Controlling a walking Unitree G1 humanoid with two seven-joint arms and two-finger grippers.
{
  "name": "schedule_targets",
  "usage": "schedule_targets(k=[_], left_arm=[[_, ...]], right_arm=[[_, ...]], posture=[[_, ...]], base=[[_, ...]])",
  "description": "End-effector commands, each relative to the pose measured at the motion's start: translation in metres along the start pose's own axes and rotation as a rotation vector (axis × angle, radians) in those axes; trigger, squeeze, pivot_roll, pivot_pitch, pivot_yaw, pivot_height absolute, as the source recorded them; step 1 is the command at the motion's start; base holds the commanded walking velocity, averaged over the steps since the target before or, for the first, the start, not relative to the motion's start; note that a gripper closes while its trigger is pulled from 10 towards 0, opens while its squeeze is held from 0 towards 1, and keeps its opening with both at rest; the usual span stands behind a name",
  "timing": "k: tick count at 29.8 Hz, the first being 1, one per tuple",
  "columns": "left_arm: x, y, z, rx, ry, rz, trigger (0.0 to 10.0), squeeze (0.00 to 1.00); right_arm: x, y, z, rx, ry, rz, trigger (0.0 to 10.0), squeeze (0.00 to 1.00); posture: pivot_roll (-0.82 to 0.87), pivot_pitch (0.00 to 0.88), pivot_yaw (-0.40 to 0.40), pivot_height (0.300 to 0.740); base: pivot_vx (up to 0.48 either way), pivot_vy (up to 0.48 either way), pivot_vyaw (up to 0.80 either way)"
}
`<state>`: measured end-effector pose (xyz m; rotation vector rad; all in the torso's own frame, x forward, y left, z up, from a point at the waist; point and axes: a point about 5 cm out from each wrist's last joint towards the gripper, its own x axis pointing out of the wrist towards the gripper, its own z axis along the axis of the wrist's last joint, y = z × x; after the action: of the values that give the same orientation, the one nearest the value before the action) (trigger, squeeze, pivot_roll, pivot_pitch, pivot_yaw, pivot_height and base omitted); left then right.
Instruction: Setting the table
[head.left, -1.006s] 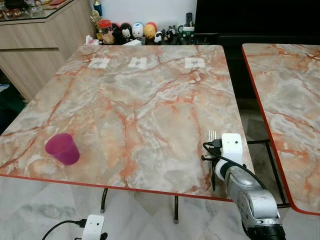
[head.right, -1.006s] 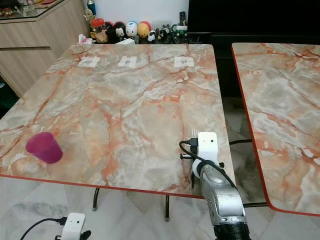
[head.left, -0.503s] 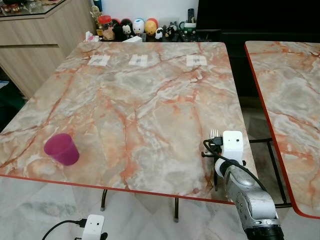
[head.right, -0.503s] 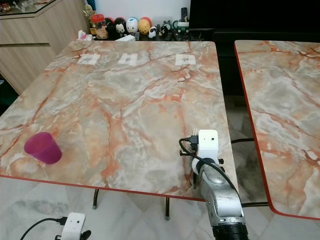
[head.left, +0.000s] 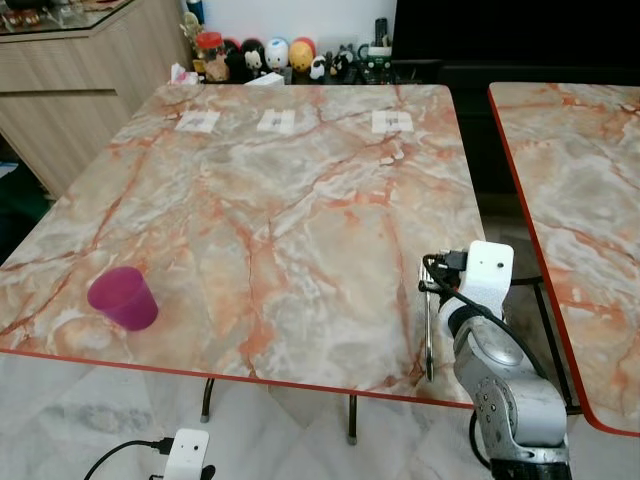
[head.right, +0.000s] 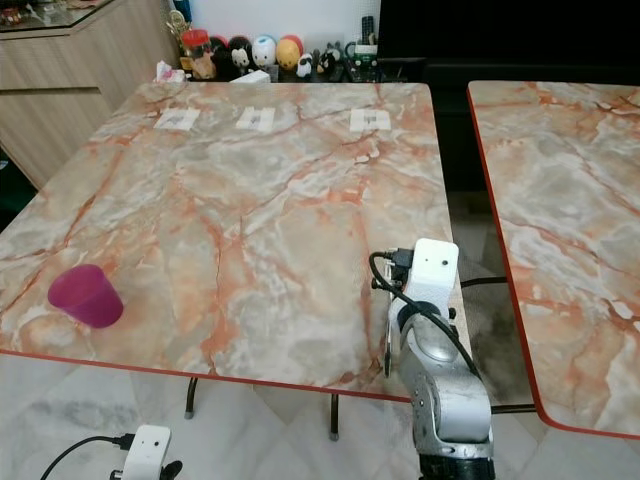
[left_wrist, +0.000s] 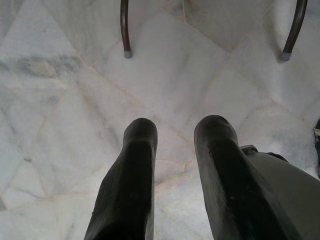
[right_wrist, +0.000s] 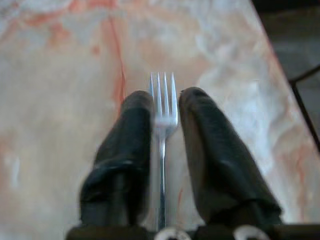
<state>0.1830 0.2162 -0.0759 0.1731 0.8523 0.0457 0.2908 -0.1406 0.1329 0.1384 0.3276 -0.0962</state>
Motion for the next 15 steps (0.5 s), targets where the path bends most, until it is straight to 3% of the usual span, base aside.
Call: schedule_targets(k=[1,6,15], left_arm=[[-0.001,0.0,-0.006,0.003,0.032,-0.006,10.0,0.0],[-0.001,0.0,-0.006,0.0,0.032,-0.005,10.0,0.0],[-0.001,-0.001,-0.006,-0.002,0.032,-0.004,10.0,0.0]], right_arm=[[-0.003,-0.001,-0.004,0.004,0.032,-0.012,10.0,1.0],[0.003,-0.006,-0.014,-0.024,0.092,-0.013,10.0,1.0],[0.007,-0.007,-0.018,0.004,0.132,-0.012,10.0,1.0]], posture=[[-0.12,0.094,0.046,0.74],[-0.11,0.093,0.043,0.74],[-0.12,0.077,0.043,0.74]], base=[[0.0,0.0,0.0],[0.0,0.0,0.0],[0.0,0.0,0.0]])
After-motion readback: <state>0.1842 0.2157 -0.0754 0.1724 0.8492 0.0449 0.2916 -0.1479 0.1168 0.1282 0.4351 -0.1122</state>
